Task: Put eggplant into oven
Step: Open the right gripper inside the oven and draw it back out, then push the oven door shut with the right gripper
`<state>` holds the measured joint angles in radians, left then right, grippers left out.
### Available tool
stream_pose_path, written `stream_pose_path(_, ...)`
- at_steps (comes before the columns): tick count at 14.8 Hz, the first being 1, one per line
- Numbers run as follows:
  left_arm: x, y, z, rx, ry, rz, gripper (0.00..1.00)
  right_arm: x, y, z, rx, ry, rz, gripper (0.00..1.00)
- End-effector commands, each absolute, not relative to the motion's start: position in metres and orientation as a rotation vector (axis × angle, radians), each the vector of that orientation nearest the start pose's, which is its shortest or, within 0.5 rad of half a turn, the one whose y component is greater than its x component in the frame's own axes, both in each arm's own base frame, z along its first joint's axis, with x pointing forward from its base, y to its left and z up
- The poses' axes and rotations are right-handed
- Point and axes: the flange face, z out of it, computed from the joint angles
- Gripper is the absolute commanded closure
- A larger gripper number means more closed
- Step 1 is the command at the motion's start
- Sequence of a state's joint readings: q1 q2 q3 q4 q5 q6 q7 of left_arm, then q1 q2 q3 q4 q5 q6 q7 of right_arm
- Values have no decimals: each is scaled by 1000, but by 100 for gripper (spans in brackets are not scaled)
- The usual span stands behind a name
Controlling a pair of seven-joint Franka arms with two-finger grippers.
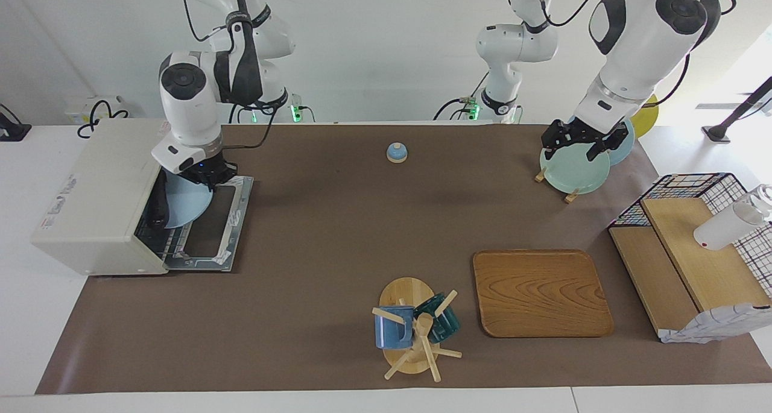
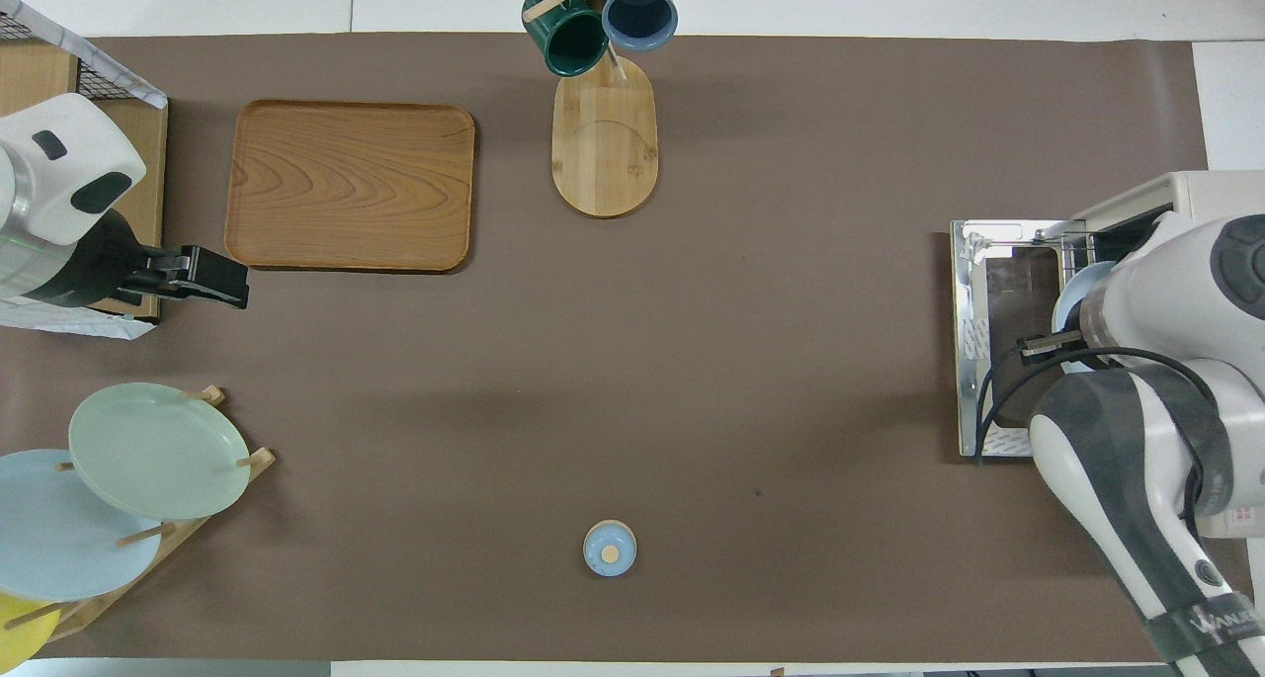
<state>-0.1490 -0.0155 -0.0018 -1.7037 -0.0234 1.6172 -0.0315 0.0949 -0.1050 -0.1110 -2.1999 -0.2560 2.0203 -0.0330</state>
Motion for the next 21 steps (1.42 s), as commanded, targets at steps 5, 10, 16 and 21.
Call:
stream_pose_path(5, 539, -84, 574, -3163, 196, 94, 0, 472, -54, 387, -3306, -315, -24, 100)
stream_pose_path(10, 539, -83, 575, -3163, 189, 94, 0, 475, -59, 375, -3303, -323, -47, 100)
stream_pose_path(16, 539, -80, 577, -3162, 180, 91, 0, 487, -56, 385, -3308, -326, -50, 63)
stream_pose_path(21, 538, -78, 582, -3164, 178, 74, 0, 525, -9, 442, -3238, -323, -2, 61)
